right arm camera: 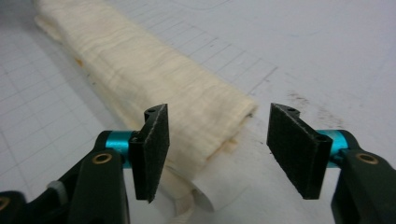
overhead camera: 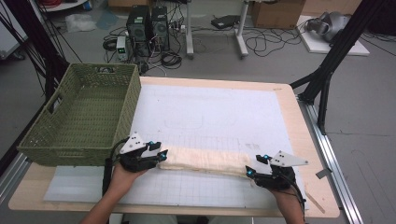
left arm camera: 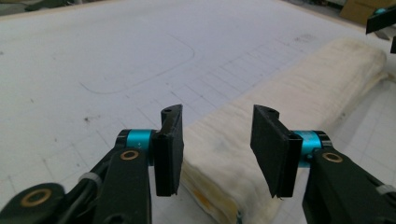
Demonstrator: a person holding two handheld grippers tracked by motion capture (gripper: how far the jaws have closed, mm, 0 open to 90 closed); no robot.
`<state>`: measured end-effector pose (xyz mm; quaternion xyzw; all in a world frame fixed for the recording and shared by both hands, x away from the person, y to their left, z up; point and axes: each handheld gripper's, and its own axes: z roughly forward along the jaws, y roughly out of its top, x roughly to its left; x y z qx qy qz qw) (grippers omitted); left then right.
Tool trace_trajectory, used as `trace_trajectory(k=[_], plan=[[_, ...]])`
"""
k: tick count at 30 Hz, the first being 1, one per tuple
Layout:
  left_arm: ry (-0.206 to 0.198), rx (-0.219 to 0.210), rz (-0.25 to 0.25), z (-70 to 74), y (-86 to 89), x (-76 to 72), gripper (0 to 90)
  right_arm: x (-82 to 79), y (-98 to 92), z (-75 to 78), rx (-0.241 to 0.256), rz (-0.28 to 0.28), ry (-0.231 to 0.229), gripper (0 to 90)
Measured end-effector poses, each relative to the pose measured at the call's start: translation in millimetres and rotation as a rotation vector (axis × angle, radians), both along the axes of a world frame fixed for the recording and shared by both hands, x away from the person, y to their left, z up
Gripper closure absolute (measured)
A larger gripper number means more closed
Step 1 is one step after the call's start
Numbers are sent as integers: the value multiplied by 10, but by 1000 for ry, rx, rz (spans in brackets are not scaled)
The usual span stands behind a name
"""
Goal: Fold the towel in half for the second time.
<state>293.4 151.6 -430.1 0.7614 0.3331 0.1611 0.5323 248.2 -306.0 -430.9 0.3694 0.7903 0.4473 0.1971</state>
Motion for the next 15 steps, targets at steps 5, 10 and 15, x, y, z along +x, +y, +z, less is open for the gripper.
trace_trajectory(k=[5,10,15], plan=[[-21,-67,33,49,74,22,460,-6,-103,16,15,-87,-25,295],[-31,-90,50,64,109,39,322,-9,-158,27,2,-150,-49,258],[-28,-80,63,51,110,36,207,-9,-181,54,-14,-176,-59,255]])
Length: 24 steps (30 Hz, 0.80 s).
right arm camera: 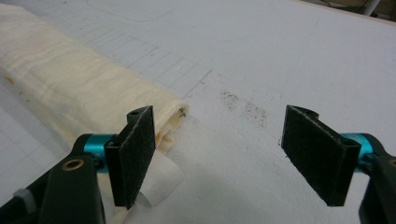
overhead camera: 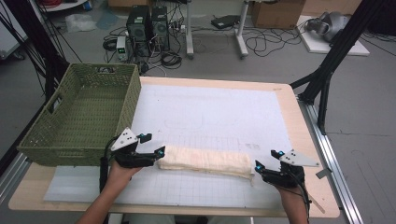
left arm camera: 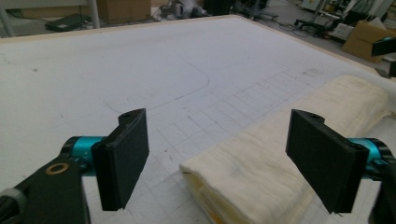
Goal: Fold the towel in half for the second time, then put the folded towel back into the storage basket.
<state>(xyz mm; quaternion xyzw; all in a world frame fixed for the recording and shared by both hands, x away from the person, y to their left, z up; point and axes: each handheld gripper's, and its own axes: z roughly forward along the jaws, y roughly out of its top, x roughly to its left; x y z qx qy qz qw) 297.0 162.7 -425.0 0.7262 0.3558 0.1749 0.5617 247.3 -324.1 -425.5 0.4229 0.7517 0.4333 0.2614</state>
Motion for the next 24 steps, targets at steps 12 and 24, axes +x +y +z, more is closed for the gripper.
trace_trajectory(k=[12,24], plan=[[-10,-23,1,34,57,-5,183,9,-64,39,11,-72,-25,122],[-1,-13,-3,11,40,-2,184,9,-64,35,3,-55,-30,122]])
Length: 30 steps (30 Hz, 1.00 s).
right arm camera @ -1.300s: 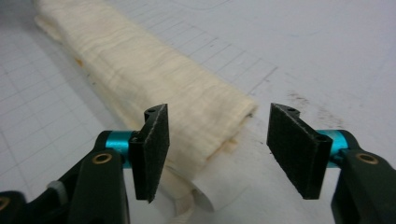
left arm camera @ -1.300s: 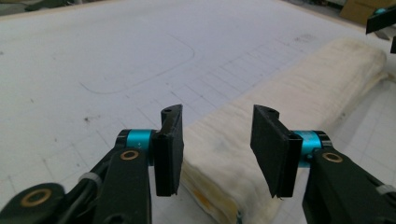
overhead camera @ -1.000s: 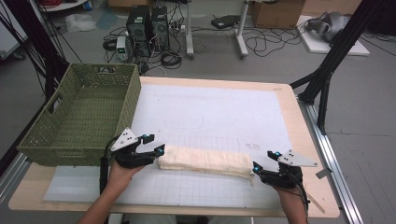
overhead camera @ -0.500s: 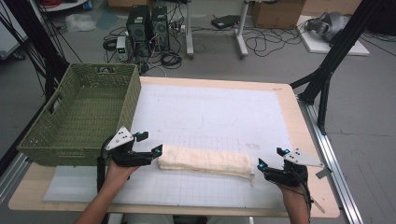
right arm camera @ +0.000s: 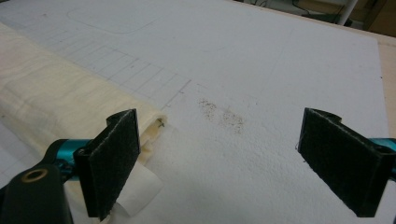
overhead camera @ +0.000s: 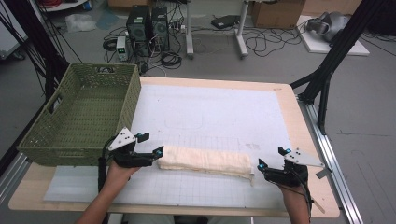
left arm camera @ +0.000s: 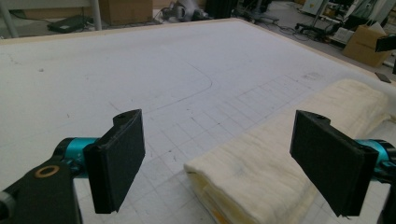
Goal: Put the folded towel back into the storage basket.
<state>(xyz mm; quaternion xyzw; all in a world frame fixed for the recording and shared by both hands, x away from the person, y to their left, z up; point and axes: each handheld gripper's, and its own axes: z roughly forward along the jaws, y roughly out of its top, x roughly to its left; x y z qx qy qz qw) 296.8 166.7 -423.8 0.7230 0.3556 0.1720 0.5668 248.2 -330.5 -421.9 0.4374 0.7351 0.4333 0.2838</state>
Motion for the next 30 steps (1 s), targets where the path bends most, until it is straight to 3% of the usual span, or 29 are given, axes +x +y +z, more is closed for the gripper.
trace_trajectory(k=[11,30], plan=[[19,9,18,5,-2,-8,193,0,41,-25,-12,22,16,123],[158,61,-9,-160,-59,-16,235,-4,41,-85,-25,46,38,124]])
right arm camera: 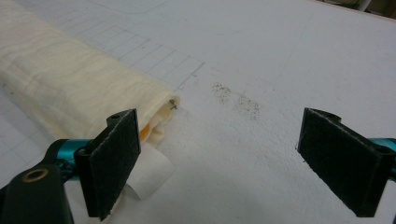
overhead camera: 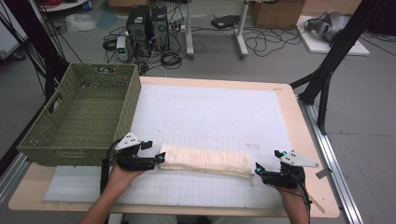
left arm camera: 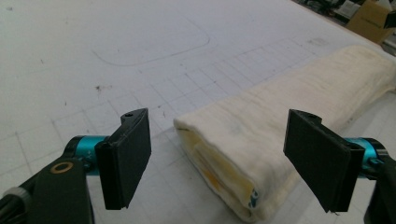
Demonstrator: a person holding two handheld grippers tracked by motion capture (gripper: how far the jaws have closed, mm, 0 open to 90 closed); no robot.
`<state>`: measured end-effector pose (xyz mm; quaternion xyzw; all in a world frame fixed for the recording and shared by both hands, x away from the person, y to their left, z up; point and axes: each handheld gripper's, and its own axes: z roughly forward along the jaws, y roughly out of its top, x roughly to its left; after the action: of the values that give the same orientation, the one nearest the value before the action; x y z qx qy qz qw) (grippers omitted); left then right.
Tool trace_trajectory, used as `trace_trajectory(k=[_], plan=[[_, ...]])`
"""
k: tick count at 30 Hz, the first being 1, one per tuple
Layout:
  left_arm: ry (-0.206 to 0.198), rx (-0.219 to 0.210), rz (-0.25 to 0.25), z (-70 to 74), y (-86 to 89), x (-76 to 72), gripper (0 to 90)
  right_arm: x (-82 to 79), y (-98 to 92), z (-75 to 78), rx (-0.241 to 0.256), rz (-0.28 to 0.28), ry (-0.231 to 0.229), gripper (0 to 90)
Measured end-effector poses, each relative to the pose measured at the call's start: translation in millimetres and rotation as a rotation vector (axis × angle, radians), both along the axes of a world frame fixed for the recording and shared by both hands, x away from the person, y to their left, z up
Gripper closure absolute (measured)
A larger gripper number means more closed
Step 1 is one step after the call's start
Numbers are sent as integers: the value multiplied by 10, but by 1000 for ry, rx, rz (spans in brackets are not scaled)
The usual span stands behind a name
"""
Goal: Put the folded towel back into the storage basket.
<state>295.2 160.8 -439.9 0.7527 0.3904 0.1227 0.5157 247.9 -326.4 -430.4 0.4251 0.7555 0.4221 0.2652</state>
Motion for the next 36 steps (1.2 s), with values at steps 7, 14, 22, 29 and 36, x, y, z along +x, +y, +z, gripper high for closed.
trace_trajectory(k=[7,14,22,29,36], plan=[[27,25,6,-40,-8,-25,255,8,20,-2,0,8,4,124],[63,38,9,-66,-14,-15,309,13,26,-13,-1,11,9,124],[101,46,-3,-98,-44,-13,365,17,39,-19,-4,16,13,127],[102,108,-31,-114,-116,-36,413,16,34,-20,-2,18,14,128],[89,166,-35,-109,-190,-72,427,22,40,-26,-2,24,15,135]])
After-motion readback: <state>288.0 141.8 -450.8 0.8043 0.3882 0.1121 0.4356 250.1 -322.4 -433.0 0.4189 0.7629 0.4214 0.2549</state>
